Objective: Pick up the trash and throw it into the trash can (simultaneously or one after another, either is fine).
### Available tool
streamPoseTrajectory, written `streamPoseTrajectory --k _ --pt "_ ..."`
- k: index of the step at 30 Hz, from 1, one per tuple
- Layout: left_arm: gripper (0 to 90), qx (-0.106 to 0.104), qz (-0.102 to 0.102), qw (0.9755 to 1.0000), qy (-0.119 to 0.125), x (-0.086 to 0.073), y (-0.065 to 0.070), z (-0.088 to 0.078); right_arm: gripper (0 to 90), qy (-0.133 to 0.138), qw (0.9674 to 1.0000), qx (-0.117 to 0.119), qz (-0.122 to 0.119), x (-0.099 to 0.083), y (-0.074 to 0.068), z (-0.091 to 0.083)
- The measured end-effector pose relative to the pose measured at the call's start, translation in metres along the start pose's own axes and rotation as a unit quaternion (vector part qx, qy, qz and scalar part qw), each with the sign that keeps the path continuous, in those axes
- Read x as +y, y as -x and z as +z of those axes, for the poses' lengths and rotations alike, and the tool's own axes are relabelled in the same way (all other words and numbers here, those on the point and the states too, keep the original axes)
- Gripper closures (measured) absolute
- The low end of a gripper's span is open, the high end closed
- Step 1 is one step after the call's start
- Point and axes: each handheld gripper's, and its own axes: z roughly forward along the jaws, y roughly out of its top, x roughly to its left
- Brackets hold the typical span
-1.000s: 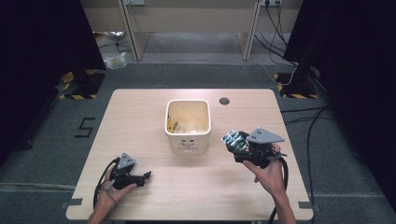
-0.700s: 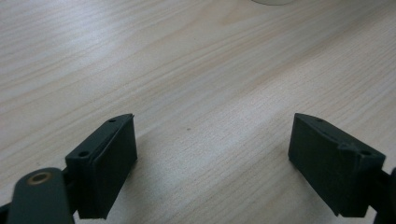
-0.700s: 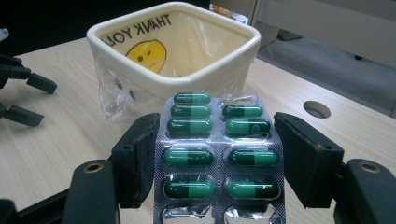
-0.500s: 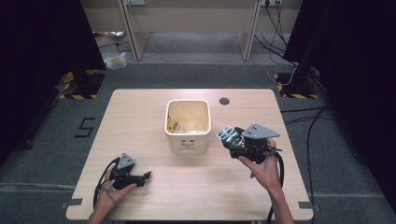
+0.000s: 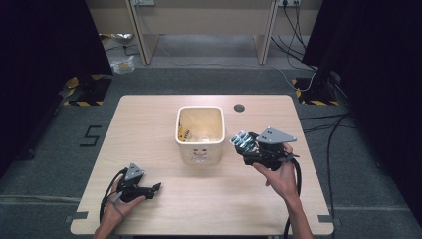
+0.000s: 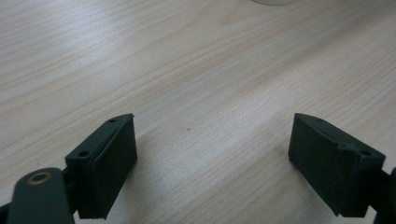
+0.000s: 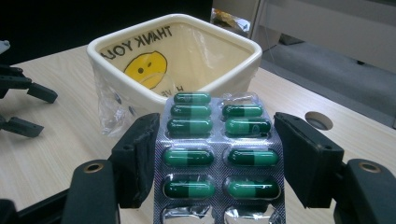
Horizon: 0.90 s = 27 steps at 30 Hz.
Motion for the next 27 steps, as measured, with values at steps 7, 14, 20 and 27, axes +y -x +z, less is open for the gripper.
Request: streamPoseTrajectory --k 7,14,20,27 --pt "14.2 0.000 0.000 1.0000 0.000 0.000 0.000 0.000 34.2 0.013 0.9999 -0.004 -0.004 0.010 0.001 -0.002" --pt "14.2 0.000 0.000 1.0000 0.000 0.000 0.000 0.000 34.2 0.021 0.9997 -0.002 -0.010 0.022 -0.002 0.000" --pt "14.2 0.000 0.000 1.0000 0.000 0.000 0.000 0.000 34.2 0.029 0.9995 0.004 -0.011 0.040 -0.002 0.014" --pt "14.3 0.000 -0.001 1.0000 0.000 0.000 0.000 0.000 34.3 0.031 0.9992 0.023 -0.014 0.058 -0.006 0.031"
